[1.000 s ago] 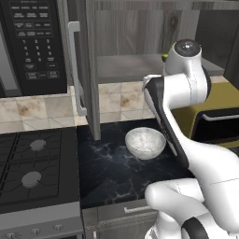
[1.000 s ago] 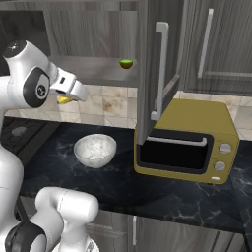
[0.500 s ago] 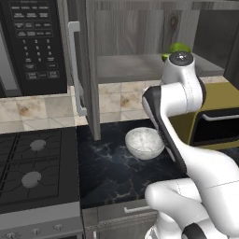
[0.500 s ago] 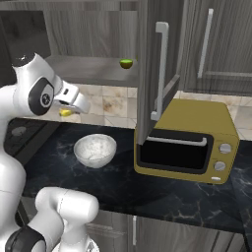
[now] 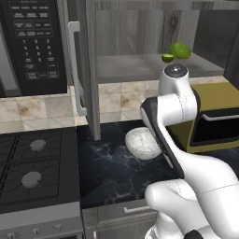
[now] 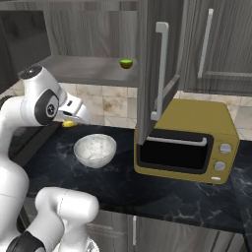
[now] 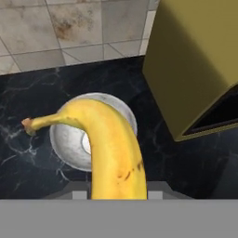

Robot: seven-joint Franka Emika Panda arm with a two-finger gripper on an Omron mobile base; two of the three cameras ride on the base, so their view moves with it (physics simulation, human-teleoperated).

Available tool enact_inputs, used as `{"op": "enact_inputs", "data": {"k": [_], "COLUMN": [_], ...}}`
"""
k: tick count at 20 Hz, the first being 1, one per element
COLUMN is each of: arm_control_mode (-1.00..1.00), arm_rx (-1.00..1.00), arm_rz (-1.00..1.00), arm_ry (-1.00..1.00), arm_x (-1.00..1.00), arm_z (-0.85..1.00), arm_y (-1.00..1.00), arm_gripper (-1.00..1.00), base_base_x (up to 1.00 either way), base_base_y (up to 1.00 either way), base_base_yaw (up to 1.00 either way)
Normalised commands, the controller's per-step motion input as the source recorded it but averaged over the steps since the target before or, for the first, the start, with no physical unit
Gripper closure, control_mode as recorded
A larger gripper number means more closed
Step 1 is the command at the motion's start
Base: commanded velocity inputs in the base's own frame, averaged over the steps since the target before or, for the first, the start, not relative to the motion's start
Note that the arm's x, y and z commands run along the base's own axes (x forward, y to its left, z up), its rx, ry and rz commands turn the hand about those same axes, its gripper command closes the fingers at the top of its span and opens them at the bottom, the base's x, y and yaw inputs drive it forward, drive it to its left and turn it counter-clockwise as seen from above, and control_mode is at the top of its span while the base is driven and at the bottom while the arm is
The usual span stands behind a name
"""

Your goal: Open the cabinet. Pick the banana and kiwi from the cabinet and place them into the bowl. Then close the cabinet.

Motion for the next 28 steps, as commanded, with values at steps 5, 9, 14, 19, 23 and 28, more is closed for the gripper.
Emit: {"op": "enact_inputs", "data": {"k": [5, 9, 14, 19, 23, 28], "arm_control_mode": [-1.0, -1.0, -1.0, -1.0, -1.0, -1.0], "arm_rx": [0.0, 0.0, -0.01, 0.0, 0.0, 0.0], "arm_rz": [0.0, 0.0, 0.0, 0.0, 0.0, 0.0], "arm_ry": [0.0, 0.0, 0.0, 0.0, 0.01, 0.01], "arm_x": [0.19, 0.18, 0.13, 0.1, 0.05, 0.1], "arm_z": [-0.38, -0.35, -0.25, -0.2, -0.15, -0.19], "arm_y": [0.0, 0.0, 0.0, 0.0, 0.0, 0.0], "arm_gripper": [1.0, 1.0, 1.0, 1.0, 1.0, 1.0], "base_base_x": [0.0, 0.0, 0.0, 0.0, 0.0, 0.0], "base_base_y": [0.0, 0.0, 0.0, 0.0, 0.0, 0.0], "base_base_yaw": [0.0, 0.0, 0.0, 0.0, 0.0, 0.0]}}
